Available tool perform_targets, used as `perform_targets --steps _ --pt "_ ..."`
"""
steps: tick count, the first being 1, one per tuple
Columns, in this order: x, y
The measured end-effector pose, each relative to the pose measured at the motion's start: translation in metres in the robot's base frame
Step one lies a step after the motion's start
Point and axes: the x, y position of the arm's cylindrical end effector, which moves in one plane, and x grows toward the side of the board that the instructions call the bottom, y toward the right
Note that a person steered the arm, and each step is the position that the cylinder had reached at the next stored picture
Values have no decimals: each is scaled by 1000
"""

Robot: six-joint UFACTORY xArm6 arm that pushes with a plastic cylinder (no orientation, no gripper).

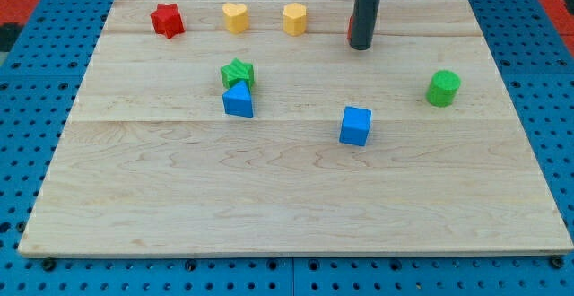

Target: Move the red circle towards the top right

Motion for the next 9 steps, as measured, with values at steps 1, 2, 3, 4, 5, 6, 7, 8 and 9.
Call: perform_targets --steps 1,2,3,4,5,6,7,8,9 --pt "-10 20" --pt "-16 41" --pt "-16 41" --pt "15 1" --pt "-6 8" --pt "-19 20" --pt "-16 14" --pt "3 -27" --pt "-17 -3"
